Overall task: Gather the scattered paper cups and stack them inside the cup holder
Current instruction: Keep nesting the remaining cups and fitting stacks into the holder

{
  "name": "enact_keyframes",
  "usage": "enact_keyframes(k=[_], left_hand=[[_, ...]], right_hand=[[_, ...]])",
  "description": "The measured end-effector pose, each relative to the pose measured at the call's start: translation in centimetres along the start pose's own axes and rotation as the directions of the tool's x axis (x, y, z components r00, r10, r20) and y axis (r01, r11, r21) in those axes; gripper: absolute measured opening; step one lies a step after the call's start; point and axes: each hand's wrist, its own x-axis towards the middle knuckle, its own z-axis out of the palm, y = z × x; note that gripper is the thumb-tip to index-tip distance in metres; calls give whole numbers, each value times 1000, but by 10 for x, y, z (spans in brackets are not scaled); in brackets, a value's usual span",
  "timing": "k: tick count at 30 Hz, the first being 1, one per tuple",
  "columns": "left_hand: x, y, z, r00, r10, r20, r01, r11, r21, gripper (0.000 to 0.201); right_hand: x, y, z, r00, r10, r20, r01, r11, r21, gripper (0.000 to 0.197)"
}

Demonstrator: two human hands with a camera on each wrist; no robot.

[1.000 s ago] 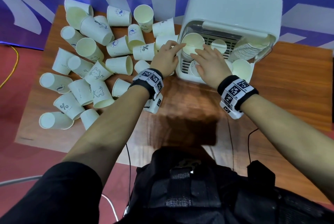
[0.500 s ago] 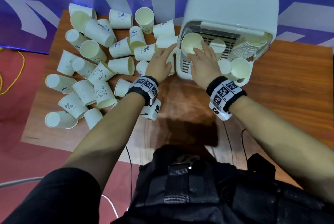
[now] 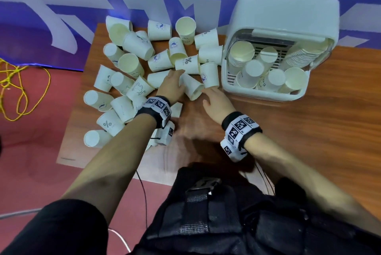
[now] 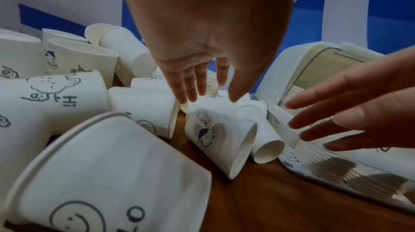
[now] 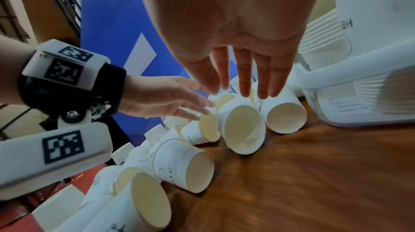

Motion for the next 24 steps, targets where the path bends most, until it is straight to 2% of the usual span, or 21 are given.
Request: enact_keyframes(k=[4,9,18,24], left_hand=[[7,-5,2,992,-18,128,16,1000,11,61],[9,-12,5,980,24,197,-22,1000,-11,65],[5,-20,-14,983,100,153,-98,995,-25,60],[-8,-8,-28,986,142,86,-138,989,-45,55]], right_hand=[[13,-7,11,994,95,54,-99,992,75,46],[27,-16,20,973,206,108,-217,971,103,52],[25,-26,27,965,255,62,-260,960,100,50],[7,-29,16,974,224,-20,-217,961,172,49]])
